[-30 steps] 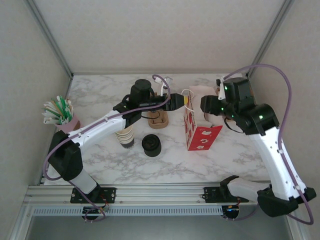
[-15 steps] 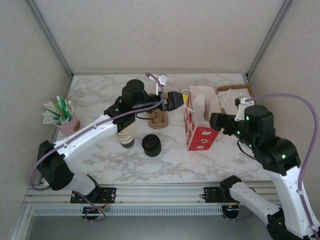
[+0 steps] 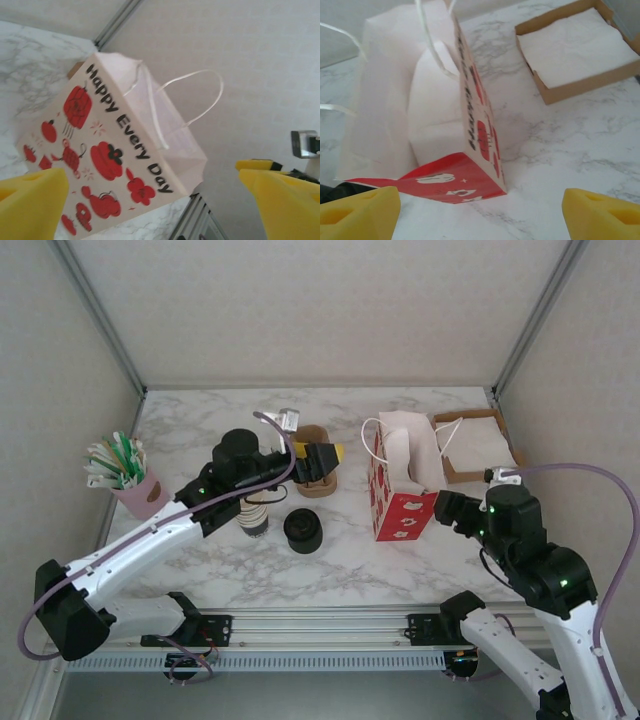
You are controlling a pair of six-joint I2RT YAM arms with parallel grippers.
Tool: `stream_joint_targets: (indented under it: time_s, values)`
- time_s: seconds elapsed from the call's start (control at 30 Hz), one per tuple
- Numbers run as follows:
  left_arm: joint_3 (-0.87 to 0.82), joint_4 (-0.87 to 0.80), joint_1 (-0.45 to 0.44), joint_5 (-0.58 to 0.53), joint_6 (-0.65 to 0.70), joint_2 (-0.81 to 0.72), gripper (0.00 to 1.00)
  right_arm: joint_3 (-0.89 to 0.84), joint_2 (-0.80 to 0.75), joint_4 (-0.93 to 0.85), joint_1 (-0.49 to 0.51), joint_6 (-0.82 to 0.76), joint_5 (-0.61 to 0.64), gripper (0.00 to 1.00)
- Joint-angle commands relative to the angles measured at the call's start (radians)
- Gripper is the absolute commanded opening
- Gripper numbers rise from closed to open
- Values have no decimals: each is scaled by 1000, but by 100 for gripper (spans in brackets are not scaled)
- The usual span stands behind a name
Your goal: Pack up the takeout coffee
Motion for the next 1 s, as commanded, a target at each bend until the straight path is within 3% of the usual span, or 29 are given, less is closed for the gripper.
stream_joint_targets:
  time_s: [0.0,0.17,0.4,0.77,0.97]
  values:
    - [-38,-26,-8,-17,8,-2,88,-19,17,-40,1,57,85,84]
    - [-30,-25,-8,24,-4,73,66,-23,92,-92,-13,88,197,83]
    - [24,-4,-12,75,-17,190,41,-33,135,-48,-165,31,133,80]
    - [137,5,-32,121,-31,358,25,-205,209,161,-618,-29,-347,74]
    - [182,14,-32,127,-25,433,20,-293,343,346,-754,8,-567,62]
